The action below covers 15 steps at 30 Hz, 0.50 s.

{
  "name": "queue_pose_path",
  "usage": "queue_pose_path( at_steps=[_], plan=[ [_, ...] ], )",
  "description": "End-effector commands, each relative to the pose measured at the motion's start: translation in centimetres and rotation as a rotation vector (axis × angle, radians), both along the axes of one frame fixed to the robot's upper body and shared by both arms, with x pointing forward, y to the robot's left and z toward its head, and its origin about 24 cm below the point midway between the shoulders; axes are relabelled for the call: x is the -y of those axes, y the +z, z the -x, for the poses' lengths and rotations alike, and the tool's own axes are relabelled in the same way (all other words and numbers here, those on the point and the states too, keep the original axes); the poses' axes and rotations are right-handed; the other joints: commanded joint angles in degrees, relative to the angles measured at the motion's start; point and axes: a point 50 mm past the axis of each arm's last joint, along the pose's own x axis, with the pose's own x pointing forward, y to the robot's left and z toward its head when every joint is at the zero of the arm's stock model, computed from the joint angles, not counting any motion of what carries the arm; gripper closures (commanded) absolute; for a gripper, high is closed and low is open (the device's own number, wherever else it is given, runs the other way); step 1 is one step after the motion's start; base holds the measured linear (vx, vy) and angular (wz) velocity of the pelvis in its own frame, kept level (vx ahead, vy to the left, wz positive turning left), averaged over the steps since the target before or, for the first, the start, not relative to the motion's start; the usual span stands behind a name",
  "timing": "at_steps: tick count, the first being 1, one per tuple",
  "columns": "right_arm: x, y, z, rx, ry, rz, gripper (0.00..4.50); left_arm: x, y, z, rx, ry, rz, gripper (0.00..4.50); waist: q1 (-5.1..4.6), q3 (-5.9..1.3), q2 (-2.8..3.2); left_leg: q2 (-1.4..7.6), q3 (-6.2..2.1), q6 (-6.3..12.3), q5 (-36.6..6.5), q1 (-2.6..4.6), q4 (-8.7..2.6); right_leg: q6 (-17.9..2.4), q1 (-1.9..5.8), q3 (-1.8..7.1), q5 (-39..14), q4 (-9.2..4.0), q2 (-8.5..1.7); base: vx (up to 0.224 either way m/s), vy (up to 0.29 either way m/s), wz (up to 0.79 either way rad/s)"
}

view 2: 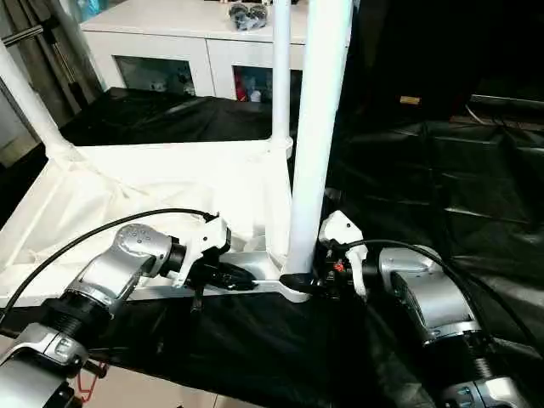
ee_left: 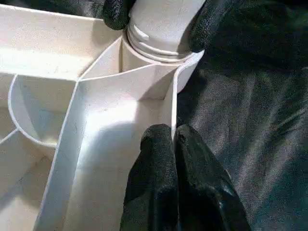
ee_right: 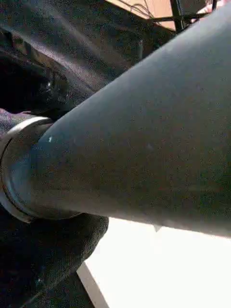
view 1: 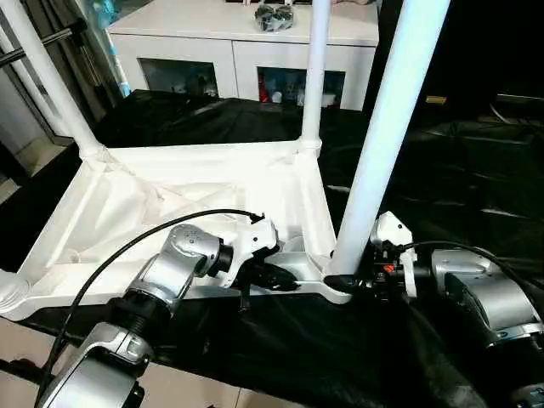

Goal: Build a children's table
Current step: Rotate leg to tighten

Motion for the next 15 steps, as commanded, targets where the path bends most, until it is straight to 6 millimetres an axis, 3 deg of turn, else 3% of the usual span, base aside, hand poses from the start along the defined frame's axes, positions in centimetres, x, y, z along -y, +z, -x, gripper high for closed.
queue_pose_path(
  at_steps=[1, 4, 5, 6, 7, 8, 9, 11, 13, 15],
  plan=[
    [-3.2, -1.3, 1.6, -0.087, 0.178, -0.059, 1.98, 0.4, -0.2, -0.4, 0.020, 0.078, -0.017, 4.50, -0.04, -2.73, -0.77, 0.94, 0.27, 4.09, -8.7, -0.18, -3.14, -14.2, 2.88, 1.64, -8.0, -3.86, -2.69, 0.000, 0.000, 0.00],
    [-3.7, -1.9, 0.9, -0.049, 0.059, -0.053, 1.98, 0.7, -0.3, -1.0, 0.040, 0.173, -0.015, 4.50, -0.12, -2.47, -0.75, 0.90, 0.26, 3.68, -10.2, -0.16, -3.36, -13.9, 2.80, 1.56, -10.5, -4.21, -2.74, 0.000, 0.000, 0.00],
    [-3.9, -2.3, 0.4, -0.024, -0.007, -0.041, 1.98, 1.0, -0.3, -1.3, 0.047, 0.216, -0.007, 4.50, -0.42, -2.18, -0.83, 0.79, 0.20, 2.35, -12.9, 0.11, -3.63, -12.7, 2.55, 1.57, -15.8, -4.78, -2.86, 0.000, 0.000, 0.00],
    [-4.1, -2.6, 0.0, -0.014, -0.068, -0.033, 1.99, 1.2, -0.3, -1.5, 0.049, 0.243, -0.001, 4.50, -0.58, -2.06, -0.80, 0.71, 0.21, 1.99, -14.0, 0.24, -3.68, -12.2, 2.38, 1.58, -17.9, -4.99, -2.83, 0.000, 0.000, 0.00],
    [-4.5, -3.5, -1.1, 0.000, -0.237, -0.007, 1.99, 2.1, -0.2, -2.0, 0.056, 0.319, 0.018, 4.50, -0.92, -1.90, -0.80, 0.62, 0.16, 1.04, -15.3, 0.30, -3.82, -11.2, 2.13, 1.65, -21.4, -5.29, -2.88, 0.000, 0.000, 0.00],
    [-4.7, -3.9, -1.5, -0.001, -0.307, 0.005, 1.99, 2.6, -0.1, -2.3, 0.058, 0.351, 0.026, 4.50, -1.43, -1.77, -0.28, 0.32, -0.24, -0.28, -17.2, 0.40, -4.03, -9.5, 2.13, 1.31, -25.9, -5.50, -2.84, 0.000, 0.000, 0.00],
    [-5.0, -4.3, -1.7, -0.004, -0.356, 0.012, 1.99, 3.1, -0.1, -2.4, 0.058, 0.372, 0.033, 4.50, -1.81, -1.80, -0.52, 0.25, -0.34, -0.54, -17.9, 0.39, -4.11, -8.6, 2.19, 1.22, -27.4, -5.74, -2.80, 0.000, 0.000, 0.00],
    [-6.1, -4.7, -2.0, -0.014, -0.423, 0.003, 1.99, 4.4, 0.0, -2.7, 0.070, 0.408, 0.045, 4.50, -2.42, -1.80, -0.74, 0.07, -0.56, -0.27, -19.0, 0.43, -4.17, -6.7, 2.03, 1.21, -29.3, -6.20, -2.64, 0.000, 0.000, 0.00],
    [-6.9, -4.9, -2.3, -0.015, -0.494, 0.006, 1.99, 5.2, 0.0, -2.6, 0.068, 0.406, 0.051, 4.50, -2.70, -1.85, -0.73, 0.03, -0.49, 0.39, -19.5, 0.54, -4.19, -6.7, 1.74, 1.33, -29.1, -6.36, -2.64, 0.000, 0.000, 0.00],
    [-7.9, -5.2, -2.8, -0.023, -0.563, 0.019, 1.99, 6.2, 0.1, -2.4, 0.075, 0.368, 0.056, 4.50, -3.11, -2.02, -0.68, 0.02, -0.58, 0.64, -19.1, 0.20, -4.27, -7.1, 1.86, 1.36, -27.8, -6.20, -2.71, 0.000, 0.000, 0.00]
  ],
)
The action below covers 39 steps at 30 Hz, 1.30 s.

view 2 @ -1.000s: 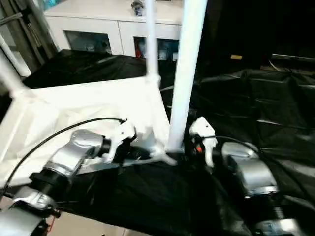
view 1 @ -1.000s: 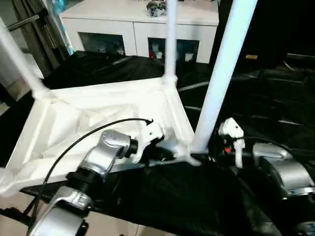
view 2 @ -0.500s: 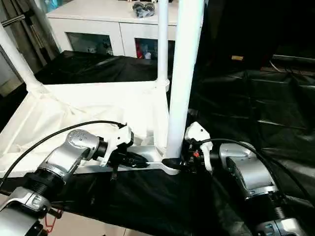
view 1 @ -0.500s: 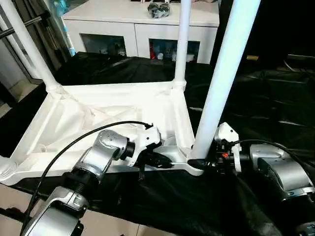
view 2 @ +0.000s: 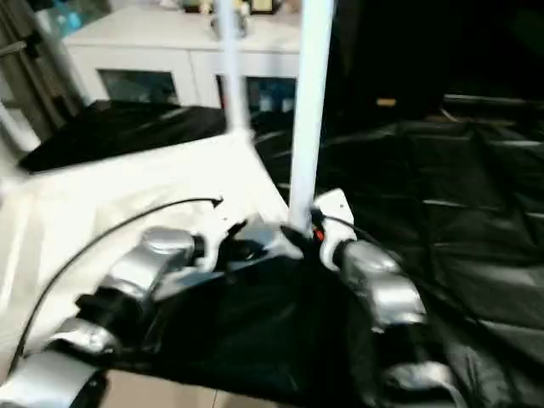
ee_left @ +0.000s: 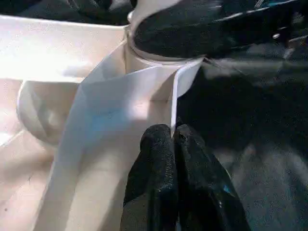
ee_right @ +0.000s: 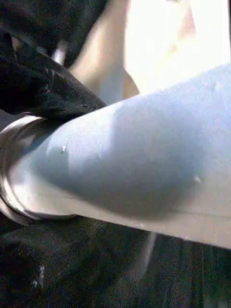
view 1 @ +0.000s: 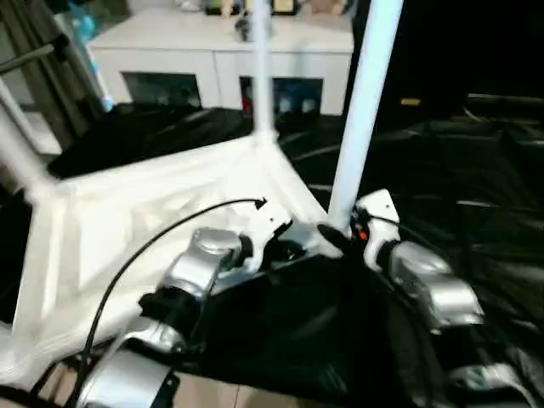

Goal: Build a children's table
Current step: Rotate leg to tighten

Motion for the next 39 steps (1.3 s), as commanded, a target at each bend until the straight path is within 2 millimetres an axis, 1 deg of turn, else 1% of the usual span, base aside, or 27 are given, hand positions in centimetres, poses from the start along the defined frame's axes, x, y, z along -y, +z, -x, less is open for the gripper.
queue_pose_path(
  at_steps=[1, 3, 6, 7, 8, 9, 10, 11, 12, 13, 14, 16, 17, 19, 20, 22, 23, 24, 25, 26, 27, 29, 30, 32, 37, 38, 39],
  plan=[
    [-4.6, -3.0, 1.7, -0.139, 0.127, 0.011, 1.99, 3.5, 1.1, 0.2, 0.040, -0.067, 0.039, 4.50, 0.01, -1.76, -0.72, 0.36, -0.49, 0.59, -19.4, -0.54, -4.39, -7.5, 1.24, 1.19, -27.2, -5.90, -2.38, 0.000, 0.000, 0.00],
    [-5.1, -2.7, 1.5, -0.123, 0.136, -0.023, 1.43, 3.6, 1.1, 0.2, 0.056, -0.085, 0.033, 4.50, -0.18, -1.83, -0.76, 0.46, -0.44, 1.15, -19.9, -0.56, -4.35, -7.9, 1.31, 1.21, -25.8, -5.93, -2.41, 0.000, 0.000, 0.00],
    [-4.7, -1.7, 1.3, -0.101, 0.166, -0.095, 1.23, 2.9, 0.9, 0.5, 0.063, -0.123, 0.024, 4.50, -0.07, -1.99, -0.68, 0.61, -0.30, 1.62, -18.0, -0.74, -4.37, -9.5, 1.58, 1.38, -21.1, -5.47, -2.35, 0.000, 0.000, 0.00],
    [-4.7, -1.6, 1.3, -0.098, 0.175, -0.098, 1.19, 2.8, 0.9, 0.5, 0.063, -0.128, 0.024, 4.50, -0.05, -2.04, -1.77, 0.60, -0.17, 2.07, -17.6, -0.85, -4.28, -9.7, 1.66, 1.39, -20.3, -5.50, -2.29, 0.000, 0.000, 0.00],
    [-4.3, -1.3, 1.4, -0.091, 0.211, -0.102, 1.08, 2.5, 0.9, 0.6, 0.069, -0.146, 0.026, 4.50, 0.27, -2.11, -1.02, 0.74, -0.19, 2.41, -16.1, -0.89, -4.31, -10.7, 1.83, 1.44, -17.7, -5.11, -2.46, 0.000, 0.000, 0.00],
    [-3.8, -0.9, 1.6, -0.077, 0.262, -0.089, 0.83, 2.0, 0.9, 0.6, 0.068, -0.151, 0.029, 4.50, 0.27, -2.22, -0.56, 0.80, -0.16, 2.39, -15.7, -0.79, -4.23, -11.2, 1.88, 1.49, -16.1, -4.98, -2.47, 0.000, 0.000, 0.00],
    [-3.7, -0.9, 1.6, -0.074, 0.271, -0.085, 0.83, 2.0, 0.9, 0.6, 0.067, -0.150, 0.028, 4.50, 0.32, -2.37, -0.91, 0.94, -0.07, 2.76, -14.5, -0.81, -4.05, -12.2, 2.09, 1.44, -12.5, -4.75, -2.38, 0.000, 0.000, 0.00],
    [-3.3, -0.7, 1.7, -0.062, 0.295, -0.065, 0.77, 1.7, 0.9, 0.6, 0.066, -0.153, 0.026, 4.50, 0.44, -2.49, -0.76, 0.97, 0.12, 3.29, -13.1, -0.64, -3.78, -13.3, 1.98, 1.49, -8.8, -4.50, -2.28, 0.000, 0.000, 0.00],
    [-3.0, -0.5, 1.7, -0.055, 0.310, -0.050, 0.72, 1.5, 0.9, 0.6, 0.066, -0.156, 0.024, 4.50, 0.35, -2.55, -0.87, 0.92, 0.20, 3.63, -12.2, -0.83, -3.65, -14.0, 2.12, 1.52, -7.0, -4.25, -2.32, 0.000, 0.000, 0.00],
    [-2.2, -0.3, 1.7, -0.042, 0.329, -0.026, 0.61, 1.3, 0.9, 0.6, 0.074, -0.167, 0.027, 4.50, 0.55, -2.68, -0.52, 0.87, 0.06, 4.09, -10.0, -1.07, -3.58, -14.7, 2.52, 1.37, -4.5, -3.91, -2.41, 0.000, 0.000, 0.00],
    [-1.2, 0.0, 1.7, -0.034, 0.344, -0.001, 0.42, 1.0, 1.0, 0.6, 0.085, -0.179, 0.033, 4.50, 0.51, -2.66, -0.82, 0.81, 0.17, 4.72, -9.3, -1.18, -3.40, -15.2, 2.65, 1.32, -3.1, -3.87, -2.37, 0.000, 0.000, 0.00],
    [0.7, 0.6, 1.9, -0.022, 0.387, 0.046, 0.29, 0.5, 1.3, 0.6, 0.086, -0.197, 0.044, 4.50, 0.87, -2.71, -0.83, 0.85, 0.30, 5.72, -8.7, -1.13, -3.17, -15.5, 2.78, 1.31, -2.4, -3.81, -2.40, 0.000, 0.000, 0.00],
    [1.9, 1.0, 2.2, -0.024, 0.423, 0.063, 0.17, 0.2, 1.3, 0.7, 0.081, -0.221, 0.047, 4.50, 1.16, -2.70, -0.66, 0.94, 0.36, 6.19, -8.3, -1.15, -3.14, -15.7, 2.71, 1.29, -2.7, -3.77, -2.47, 0.000, 0.000, 0.00],
    [2.4, 1.2, 2.3, -0.026, 0.440, 0.063, 0.07, 0.0, 1.4, 0.7, 0.079, -0.235, 0.047, 4.50, 1.60, -2.71, -0.78, 1.04, 0.43, 6.47, -8.0, -1.21, -3.02, -15.7, 2.80, 1.33, -2.8, -3.71, -2.49, 0.000, 0.000, 0.00],
    [3.5, 2.2, 2.5, -0.009, 0.473, 0.042, 0.07, -0.3, 1.3, 1.0, 0.075, -0.277, 0.043, 4.50, 1.98, -2.79, -0.61, 1.10, 0.40, 6.64, -7.6, -1.24, -2.98, -15.8, 2.77, 1.24, -2.4, -3.54, -2.44, 0.000, 0.000, 0.00],
    [3.9, 2.7, 2.5, -0.004, 0.486, 0.022, 0.07, -0.5, 1.4, 1.1, 0.072, -0.293, 0.043, 4.50, 2.14, -2.89, -0.69, 1.19, 0.40, 6.83, -6.8, -1.32, -2.82, -16.5, 2.74, 1.25, 0.0, -3.13, -2.34, 0.000, 0.000, 0.00],
    [4.6, 3.2, 2.7, 0.008, 0.538, 0.043, 0.07, -0.8, 1.3, 1.3, 0.064, -0.311, 0.042, 4.50, 2.29, -2.94, -0.24, 1.21, 0.36, 6.95, -6.7, -1.29, -2.73, -16.9, 2.61, 1.15, 1.1, -2.93, -2.31, 0.000, 0.000, 0.00],
    [4.8, 3.3, 3.0, -0.008, 0.584, 0.057, 0.07, -0.9, 1.4, 1.5, 0.057, -0.337, 0.043, 4.50, 2.31, -2.92, -0.42, 1.26, 0.38, 7.02, -6.9, -1.24, -2.73, -17.0, 2.58, 1.11, 1.2, -3.02, -2.28, 0.000, 0.000, 0.00],
    [4.9, 3.3, 3.1, -0.014, 0.598, 0.061, 0.07, -1.0, 1.4, 1.6, 0.055, -0.346, 0.044, 4.50, 2.41, -2.96, -0.56, 1.29, 0.41, 7.16, -7.0, -1.16, -2.65, -17.3, 2.62, 1.10, 1.6, -2.96, -2.24, 0.000, 0.000, 0.00],
    [4.9, 3.4, 3.2, -0.025, 0.628, 0.056, 0.07, -1.0, 1.4, 1.7, 0.050, -0.367, 0.046, 4.50, 2.71, -2.87, -0.58, 1.25, 0.49, 7.72, -6.6, -1.36, -2.53, -17.6, 2.60, 1.12, 1.7, -2.81, -2.28, 0.000, 0.000, 0.00],
    [4.8, 3.6, 3.3, -0.027, 0.661, 0.050, 0.07, -1.1, 1.4, 1.9, 0.043, -0.389, 0.048, 4.50, 2.86, -2.98, -0.71, 1.31, 0.48, 7.90, -6.4, -1.34, -2.49, -17.5, 2.63, 1.12, 1.5, -2.79, -2.40, 0.000, 0.000, 0.00],
    [4.6, 3.7, 3.3, -0.022, 0.674, 0.052, 0.07, -1.2, 1.4, 2.0, 0.037, -0.406, 0.049, 4.50, 3.08, -2.91, -0.56, 1.33, 0.49, 8.05, -5.7, -1.43, -2.44, -17.3, 2.49, 1.10, 0.7, -2.79, -2.46, 0.000, 0.000, 0.00],
    [4.5, 3.7, 3.2, -0.016, 0.672, 0.059, 0.07, -1.2, 1.4, 2.2, 0.030, -0.424, 0.049, 4.50, 3.17, -2.85, -0.78, 1.32, 0.53, 8.04, -5.4, -1.41, -2.42, -17.1, 2.39, 1.10, 0.3, -2.82, -2.42, 0.000, 0.000, 0.00],
    [4.0, 3.5, 2.7, -0.010, 0.665, 0.085, 0.07, -1.3, 1.4, 2.5, 0.024, -0.450, 0.038, 4.50, 3.40, -2.95, -0.58, 1.41, 0.51, 7.51, -5.1, -1.32, -2.40, -17.1, 2.19, 1.12, -0.7, -2.70, -2.57, 0.000, 0.000, 0.00],
    [3.5, 3.0, 2.6, -0.039, 0.690, 0.093, 0.07, -1.4, 1.4, 2.4, 0.022, -0.450, 0.031, 4.50, 3.31, -2.83, -0.65, 1.29, 0.42, 6.71, -5.8, -1.39, -2.44, -16.8, 2.31, 1.05, -1.0, -2.57, -2.43, 0.000, 0.000, 0.00],
    [3.5, 2.9, 2.6, -0.050, 0.698, 0.097, 0.32, -1.4, 1.4, 2.4, 0.020, -0.451, 0.028, 4.50, 3.20, -2.76, -0.67, 1.26, 0.43, 6.34, -6.9, -1.40, -2.47, -16.6, 2.30, 1.03, -2.3, -2.72, -2.47, 0.000, 0.000, 0.00],
    [3.5, 2.8, 2.6, -0.056, 0.700, 0.096, 0.32, -1.5, 1.4, 2.4, 0.020, -0.451, 0.027, 4.50, 3.18, -2.73, -0.63, 1.27, 0.43, 6.20, -7.1, -1.40, -2.50, -16.5, 2.30, 1.03, -2.7, -2.74, -2.49, 0.000, 0.000, 0.00]
  ],
)
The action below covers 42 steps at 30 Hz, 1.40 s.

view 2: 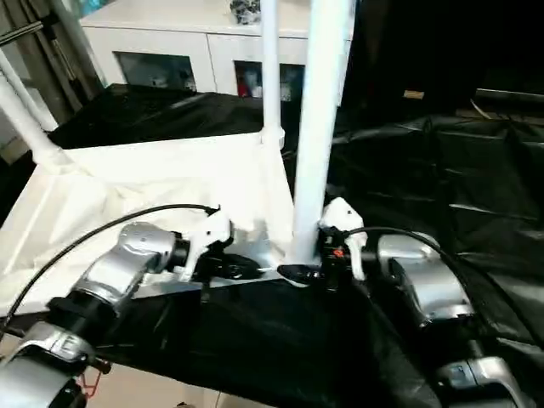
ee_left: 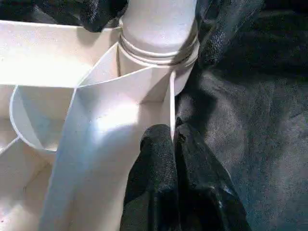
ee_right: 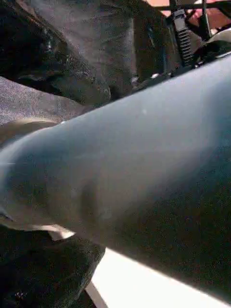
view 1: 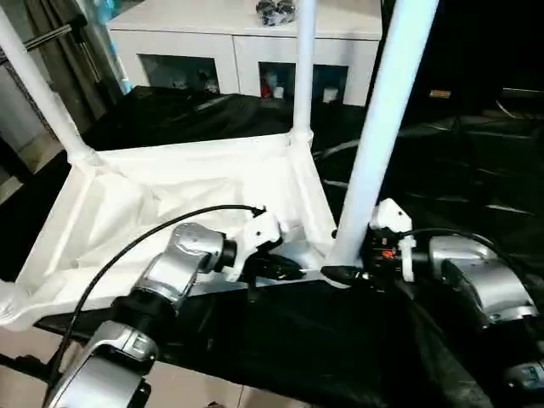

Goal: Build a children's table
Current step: Rotate leg to tighten

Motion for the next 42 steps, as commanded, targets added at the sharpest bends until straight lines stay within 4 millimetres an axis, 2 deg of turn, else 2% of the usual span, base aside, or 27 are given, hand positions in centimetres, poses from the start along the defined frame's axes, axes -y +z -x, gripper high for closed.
queue_pose_path(
  at_steps=[1, 9, 10, 12, 13, 14, 16, 19, 22, 23, 24, 26, 27, 30, 31, 33, 34, 36, 37, 39, 42],
  plan=[
    [-0.6, -0.1, 0.0, -0.005, 0.038, 0.023, 0.32, 0.8, 0.1, 0.5, -0.007, -0.067, 0.003, 4.50, -0.03, -3.29, -1.23, 0.92, 0.35, 5.54, -7.3, 0.16, -3.22, -16.0, 3.50, 1.53, -3.1, -3.37, -2.38, 0.000, 0.000, 0.00],
    [-1.1, -0.4, 0.1, -0.014, 0.026, -0.009, 1.14, 0.3, -0.1, 0.4, -0.010, -0.031, -0.014, 4.50, 0.07, -3.48, -1.25, 0.85, 0.35, 6.19, -5.5, 0.11, -3.00, -16.1, 3.49, 1.54, -1.4, -3.10, -2.37, 0.000, 0.000, 0.00],
    [-1.2, -0.5, 0.1, -0.019, 0.023, -0.016, 1.19, 0.3, -0.2, 0.4, -0.010, -0.023, -0.016, 4.50, 0.09, -3.43, -1.11, 0.88, 0.33, 6.11, -5.7, 0.15, -3.03, -16.1, 3.46, 1.53, -1.6, -3.15, -2.39, 0.000, 0.000, 0.00],
    [-1.3, -0.7, 0.2, -0.026, 0.019, -0.025, 1.35, 0.3, -0.2, 0.3, -0.011, -0.012, -0.019, 4.50, 0.05, -3.48, -1.19, 0.83, 0.35, 6.03, -5.7, 0.16, -2.99, -16.1, 3.49, 1.55, -1.5, -3.11, -2.36, 0.000, 0.000, 0.00],
    [-1.6, -1.1, 0.4, -0.036, -0.001, -0.042, 1.35, 0.4, -0.3, 0.2, -0.009, 0.007, -0.023, 4.50, 0.02, -3.45, -0.97, 0.82, 0.36, 6.01, -5.9, 0.12, -2.99, -16.2, 3.46, 1.55, -1.5, -3.15, -2.35, 0.000, 0.000, 0.00],
    [-1.7, -1.2, 0.5, -0.036, -0.010, -0.049, 1.62, 0.4, -0.3, 0.1, -0.008, 0.015, -0.023, 4.50, 0.05, -3.42, -1.00, 0.83, 0.33, 5.92, -6.1, 0.14, -3.03, -16.1, 3.46, 1.52, -1.8, -3.20, -2.38, 0.000, 0.000, 0.00],
    [-1.9, -1.5, 0.5, -0.037, -0.039, -0.060, 1.66, 0.4, -0.3, -0.1, -0.007, 0.032, -0.023, 4.50, 0.01, -3.39, -0.96, 0.83, 0.31, 5.53, -6.6, 0.15, -3.09, -15.9, 3.48, 1.53, -2.5, -3.27, -2.37, 0.000, 0.000, 0.00],
    [-2.2, -2.1, 0.1, -0.028, -0.135, -0.077, 1.83, 0.5, -0.4, -0.5, -0.004, 0.076, -0.028, 4.50, -0.23, -3.08, -0.58, 0.78, 0.27, 3.93, -9.7, 0.25, -3.42, -14.9, 3.29, 1.54, -7.3, -3.84, -2.35, 0.000, 0.000, 0.00],
    [-2.8, -2.8, -0.5, -0.010, -0.268, -0.081, 1.93, 0.8, -0.4, -1.2, 0.004, 0.157, -0.035, 4.50, -0.62, -2.80, -0.82, 0.53, 0.18, 2.11, -12.0, 0.27, -3.71, -13.1, 3.20, 1.56, -13.4, -4.38, -2.41, 0.000, 0.000, 0.00],
    [-3.1, -3.2, -0.8, -0.003, -0.326, -0.081, 1.95, 1.2, -0.4, -1.5, 0.009, 0.202, -0.035, 4.50, -0.94, -2.65, -0.73, 0.50, 0.04, 1.09, -13.5, 0.39, -3.95, -11.8, 3.05, 1.61, -17.2, -4.74, -2.51, 0.000, 0.000, 0.00],
    [-3.4, -3.4, -0.9, 0.000, -0.363, -0.081, 1.97, 1.5, -0.4, -1.7, 0.012, 0.232, -0.036, 4.50, -1.05, -2.64, -0.83, 0.49, 0.02, 0.83, -13.9, 0.45, -4.00, -11.5, 2.97, 1.61, -17.9, -4.80, -2.44, 0.000, 0.000, 0.00],
    [-4.6, -4.3, -1.3, -0.023, -0.486, -0.098, 1.97, 2.5, -0.5, -2.4, 0.022, 0.328, -0.036, 4.50, -1.45, -2.55, -0.90, 0.31, -0.02, 0.46, -14.3, 0.40, -4.04, -10.7, 2.87, 1.68, -19.5, -5.00, -2.36, 0.000, 0.000, 0.00],
    [-4.6, -4.3, -1.3, -0.023, -0.486, -0.098, 1.98, 2.5, -0.5, -2.4, 0.022, 0.328, -0.036, 4.50, -1.67, -2.45, -0.78, 0.25, -0.06, 0.12, -15.1, 0.53, -4.12, -10.3, 2.70, 1.65, -20.6, -5.19, -2.36, 0.000, 0.000, 0.00],
    [-7.0, -5.1, -1.5, -0.019, -0.580, -0.067, 1.98, 4.5, -0.2, -2.8, 0.035, 0.390, -0.007, 4.50, -1.93, -2.44, -0.83, 0.13, -0.09, 0.18, -15.9, 0.66, -4.23, -9.7, 2.66, 1.73, -21.2, -5.39, -2.29, 0.000, 0.000, 0.00],
    [-7.2, -5.1, -1.5, -0.020, -0.582, -0.068, 1.98, 4.7, -0.2, -2.8, 0.036, 0.387, -0.002, 4.50, -2.01, -2.31, -0.83, 0.09, -0.18, 0.15, -16.3, 0.53, -4.37, -9.4, 2.72, 1.68, -21.9, -5.48, -2.33, 0.000, 0.000, 0.00],
    [-8.4, -5.1, -1.3, -0.029, -0.563, -0.091, 1.44, 5.7, 0.0, -2.6, 0.039, 0.352, 0.024, 4.50, -2.08, -2.28, -0.80, 0.10, -0.14, 0.43, -17.9, 0.92, -4.41, -9.0, 2.48, 1.74, -23.2, -5.74, -2.30, 0.000, 0.000, 0.00],
    [-8.6, -5.0, -1.3, -0.030, -0.551, -0.098, 1.31, 5.7, 0.0, -2.5, 0.042, 0.339, 0.028, 4.50, -2.05, -2.45, -0.84, 0.09, -0.23, 0.76, -17.8, 0.87, -4.46, -8.9, 2.75, 1.76, -22.9, -5.74, -2.40, 0.000, 0.000, 0.00],
    [-8.4, -4.5, -1.3, -0.039, -0.499, -0.146, 1.26, 5.3, 0.0, -2.2, 0.049, 0.285, 0.040, 4.50, -1.98, -2.64, -0.79, 0.29, -0.25, 1.33, -16.0, 0.64, -4.54, -9.6, 2.98, 1.80, -19.2, -5.49, -2.44, 0.000, 0.000, 0.00],
    [-8.3, -4.2, -1.3, -0.033, -0.483, -0.159, 1.01, 5.0, 0.0, -2.1, 0.054, 0.263, 0.044, 4.50, -2.03, -2.63, -0.83, 0.28, -0.27, 1.69, -15.0, 0.32, -4.57, -10.1, 3.21, 1.78, -17.1, -5.28, -2.44, 0.000, 0.000, 0.00],
    [-8.0, -3.9, -1.2, -0.009, -0.438, -0.151, 0.93, 4.4, -0.2, -1.8, 0.042, 0.235, 0.038, 4.50, -2.27, -2.78, -0.80, 0.40, -0.21, 2.04, -14.3, 0.46, -4.48, -11.1, 3.22, 1.80, -14.6, -5.06, -2.49, 0.000, 0.000, 0.00],
    [-7.4, -3.5, -0.5, 0.042, -0.312, -0.114, 0.80, 3.2, -0.6, -1.3, 0.026, 0.182, 0.023, 4.50, -2.48, -3.11, -1.23, 0.41, -0.05, 3.65, -10.5, 0.22, -4.09, -13.0, 3.74, 1.69, -8.7, -4.57, -2.56, 0.000, 0.000, 0.00]
  ],
)
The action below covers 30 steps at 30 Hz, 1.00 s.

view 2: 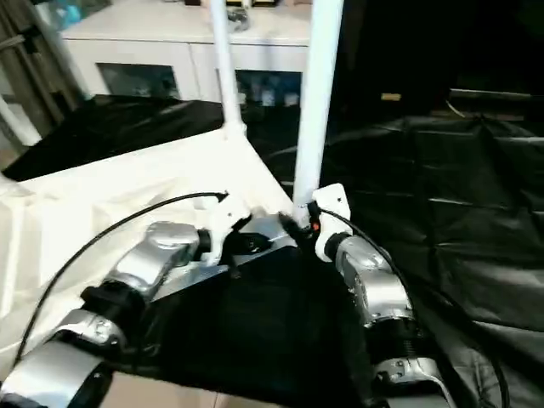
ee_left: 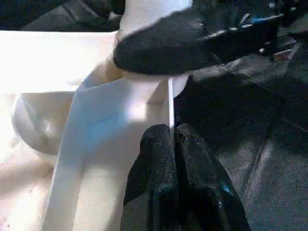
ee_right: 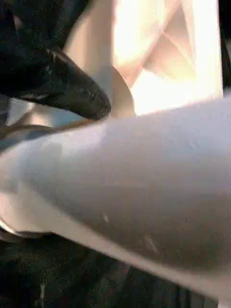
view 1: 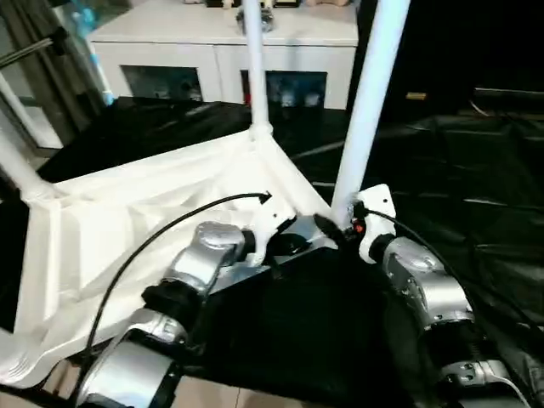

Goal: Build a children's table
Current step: Rotate leg to tighten

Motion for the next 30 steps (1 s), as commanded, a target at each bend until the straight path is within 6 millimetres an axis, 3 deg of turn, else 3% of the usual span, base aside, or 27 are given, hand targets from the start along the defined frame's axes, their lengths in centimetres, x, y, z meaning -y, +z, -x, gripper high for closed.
queue_pose_path(
  at_steps=[1, 5, 6, 7, 11, 13, 17, 21, 25, 28, 29, 30],
  plan=[
    [-3.6, -1.1, 2.0, -0.057, 0.276, -0.017, 0.80, 0.9, 0.1, 0.8, 0.002, -0.102, 0.011, 4.50, 0.37, -3.17, -1.28, 0.60, 0.08, 4.89, -8.3, -0.75, -3.29, -13.9, 3.00, 1.51, -5.6, -3.89, -2.31, 0.000, 0.000, 0.00],
    [-3.0, -0.8, 2.6, -0.049, 0.378, -0.007, 0.80, -0.1, -0.1, 1.0, -0.002, -0.128, 0.001, 4.50, 0.49, -3.19, -1.09, 0.72, 0.27, 6.64, -6.8, -0.59, -3.08, -15.8, 3.01, 1.38, -2.7, -3.65, -2.31, 0.000, 0.000, 0.00],
    [-2.3, -0.5, 3.3, -0.059, 0.474, -0.002, 0.80, -0.9, -0.1, 1.3, -0.009, -0.159, -0.004, 4.50, 0.71, -3.10, -1.54, 0.84, 0.25, 6.84, -7.1, -0.60, -3.17, -15.8, 3.11, 1.34, -3.6, -3.62, -2.43, 0.000, 0.000, 0.00],
    [-2.3, -0.5, 3.3, -0.059, 0.474, -0.002, 0.80, -0.9, -0.1, 1.3, -0.009, -0.159, -0.004, 4.50, 0.96, -3.01, -1.33, 1.04, 0.32, 7.18, -7.6, -0.55, -3.16, -15.7, 3.04, 1.35, -4.3, -3.64, -2.41, 0.000, 0.000, 0.00],
    [-0.6, 0.0, 4.9, -0.123, 0.702, 0.012, 0.80, -3.0, -0.1, 2.5, -0.062, -0.280, -0.025, 4.50, 1.88, -2.83, -1.61, 1.43, 0.48, 6.98, -8.8, -0.37, -3.32, -15.5, 2.72, 1.35, -6.8, -3.61, -2.42, 0.000, 0.000, 0.00],
    [-0.4, 0.0, 5.0, -0.136, 0.717, 0.010, 0.96, -3.1, -0.1, 2.7, -0.068, -0.291, -0.028, 4.50, 2.03, -2.78, -1.47, 1.50, 0.47, 6.36, -9.4, -0.24, -3.45, -15.5, 2.54, 1.38, -8.0, -3.70, -2.46, 0.000, 0.000, 0.00],
    [-0.2, 0.1, 5.3, -0.174, 0.761, -0.006, 1.25, -3.4, -0.1, 2.8, -0.073, -0.300, -0.027, 4.50, 2.45, -2.79, -1.79, 1.44, 0.45, 5.30, -8.7, -0.20, -3.48, -15.0, 2.60, 1.46, -8.4, -3.58, -2.51, 0.000, 0.000, 0.00],
    [-0.2, 0.1, 5.7, -0.193, 0.788, -0.021, 1.56, -3.5, 0.0, 3.0, -0.082, -0.305, -0.022, 4.50, 2.68, -2.98, -1.87, 1.36, 0.48, 5.74, -6.7, -0.26, -3.27, -15.3, 2.65, 1.44, -5.3, -3.24, -2.49, 0.000, 0.000, 0.00],
    [-0.5, -0.1, 5.9, -0.201, 0.796, -0.033, 1.89, -3.4, 0.0, 3.1, -0.082, -0.293, -0.010, 4.50, 2.87, -2.97, -1.98, 1.27, 0.55, 5.85, -6.5, -0.30, -3.20, -15.2, 2.63, 1.39, -5.5, -3.26, -2.51, 0.000, 0.000, 0.00],
    [-1.0, -0.4, 5.9, -0.192, 0.748, -0.054, 2.01, -2.9, 0.1, 2.5, -0.072, -0.221, 0.000, 4.50, 2.87, -2.85, -2.09, 1.29, 0.54, 5.45, -7.3, -0.26, -3.31, -14.8, 2.55, 1.40, -7.2, -3.45, -2.54, 0.000, 0.000, 0.00],
    [-1.2, -0.5, 5.7, -0.187, 0.719, -0.062, 2.03, -2.7, 0.0, 2.3, -0.067, -0.194, 0.003, 4.50, 2.86, -2.73, -2.12, 1.30, 0.51, 4.80, -8.8, -0.17, -3.49, -14.1, 2.47, 1.41, -10.1, -3.80, -2.57, 0.000, 0.000, 0.00],
    [-1.5, -1.0, 5.0, -0.174, 0.616, -0.054, 2.03, -2.2, 0.0, 1.9, -0.059, -0.132, 0.003, 4.50, 2.83, -2.70, -2.13, 1.33, 0.49, 4.57, -9.1, -0.14, -3.54, -13.9, 2.44, 1.45, -10.7, -3.87, -2.61, 0.000, 0.000, 0.00]
  ],
)
